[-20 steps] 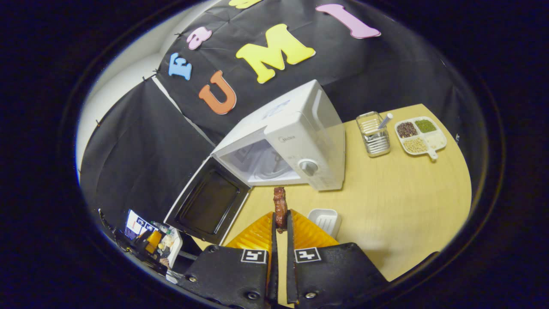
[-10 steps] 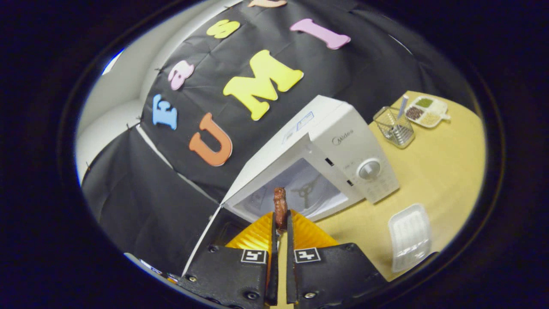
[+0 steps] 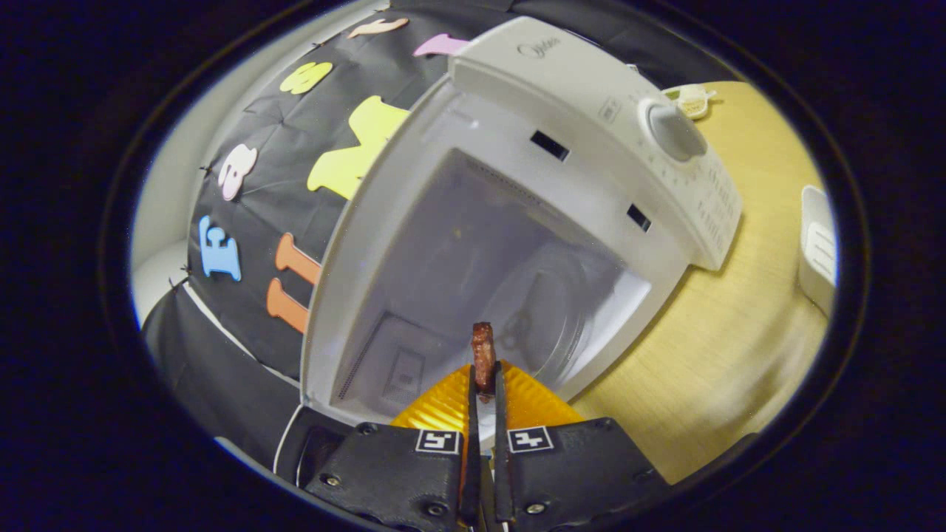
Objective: Open the microwave oven with the left hand, put the food in, and close the microwave oven.
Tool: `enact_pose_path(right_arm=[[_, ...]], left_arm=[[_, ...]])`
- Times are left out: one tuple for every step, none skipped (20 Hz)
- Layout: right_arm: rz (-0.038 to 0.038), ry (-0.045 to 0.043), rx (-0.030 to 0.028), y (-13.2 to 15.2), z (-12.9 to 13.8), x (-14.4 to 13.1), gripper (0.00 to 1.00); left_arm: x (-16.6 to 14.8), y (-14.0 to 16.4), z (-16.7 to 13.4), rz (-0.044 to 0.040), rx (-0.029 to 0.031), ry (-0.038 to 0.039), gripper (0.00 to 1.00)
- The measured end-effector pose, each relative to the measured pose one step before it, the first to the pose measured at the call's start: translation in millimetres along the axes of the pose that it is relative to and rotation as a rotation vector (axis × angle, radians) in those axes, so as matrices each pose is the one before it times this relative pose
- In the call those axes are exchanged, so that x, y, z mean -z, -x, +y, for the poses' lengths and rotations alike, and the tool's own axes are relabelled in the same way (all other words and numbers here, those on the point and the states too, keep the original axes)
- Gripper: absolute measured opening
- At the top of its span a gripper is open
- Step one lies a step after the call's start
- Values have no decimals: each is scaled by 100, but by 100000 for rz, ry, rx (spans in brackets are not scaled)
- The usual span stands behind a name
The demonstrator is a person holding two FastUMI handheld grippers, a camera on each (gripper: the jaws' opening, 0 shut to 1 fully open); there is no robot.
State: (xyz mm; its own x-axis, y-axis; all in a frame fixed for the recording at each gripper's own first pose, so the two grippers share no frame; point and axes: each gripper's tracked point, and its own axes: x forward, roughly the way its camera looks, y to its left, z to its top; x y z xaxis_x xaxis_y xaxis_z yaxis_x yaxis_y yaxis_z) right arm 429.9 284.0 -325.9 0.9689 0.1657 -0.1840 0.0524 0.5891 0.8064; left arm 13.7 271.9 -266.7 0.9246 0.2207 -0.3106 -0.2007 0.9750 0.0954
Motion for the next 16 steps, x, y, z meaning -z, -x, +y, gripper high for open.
enact_pose_path(right_arm=[[-3466, 1445, -222, -616, 197, -284, 11], [-2426, 2279, 1819, -528, -32, -237, 11], [-1437, 3315, 1216, -243, 33, 40, 11], [-376, 3534, 1773, -371, -81, 105, 11], [-137, 4517, 1951, -180, -227, 237, 13], [41, 4338, 1403, -275, -153, 114, 15], [818, 5389, 1587, -64, -205, 275, 17], [-971, 3494, 194, -246, 159, -88, 18], [-557, 4302, 981, -339, -56, -14, 21], [679, 6646, 2082, -103, -277, 119, 22], [-204, 5760, 424, -220, -59, -122, 26], [-485, 2841, 255, -165, 15, -189, 18], [28, 2139, 48, -136, 5, -98, 22], [-522, 2182, 1268, 109, -432, -295, 26], [-688, 3229, 1450, -11, -428, -147, 42], [-1031, 2846, 633, -70, -266, -35, 48]], left_arm=[[125, -207, 282, -595, -539, 424, 97], [225, -328, -148, 437, 517, 978, 97], [88, -214, -119, 225, 412, 615, 97], [-39, -158, -152, 127, 595, 375, 97], [-103, -191, 134, -535, -22, 293, 97], [-83, -191, -4, -376, 94, 326, 97], [7, -236, -119, 104, 125, 232, 97], [268, -56, -201, 168, 377, 366, 97], [245, -68, -3, 393, 21, -171, 97], [428, -205, 24, 1105, -708, -410, 97], [240, -70, 35, 417, -163, -349, 96], [-70, -66, 89, 200, -608, -235, 96], [-48, 15, -100, -170, 182, 136, 96], [42, -31, 146, 90, -504, -57, 96], [257, -261, 25, 435, -78, -9, 97], [24, -202, -20, 148, -340, -60, 97]])
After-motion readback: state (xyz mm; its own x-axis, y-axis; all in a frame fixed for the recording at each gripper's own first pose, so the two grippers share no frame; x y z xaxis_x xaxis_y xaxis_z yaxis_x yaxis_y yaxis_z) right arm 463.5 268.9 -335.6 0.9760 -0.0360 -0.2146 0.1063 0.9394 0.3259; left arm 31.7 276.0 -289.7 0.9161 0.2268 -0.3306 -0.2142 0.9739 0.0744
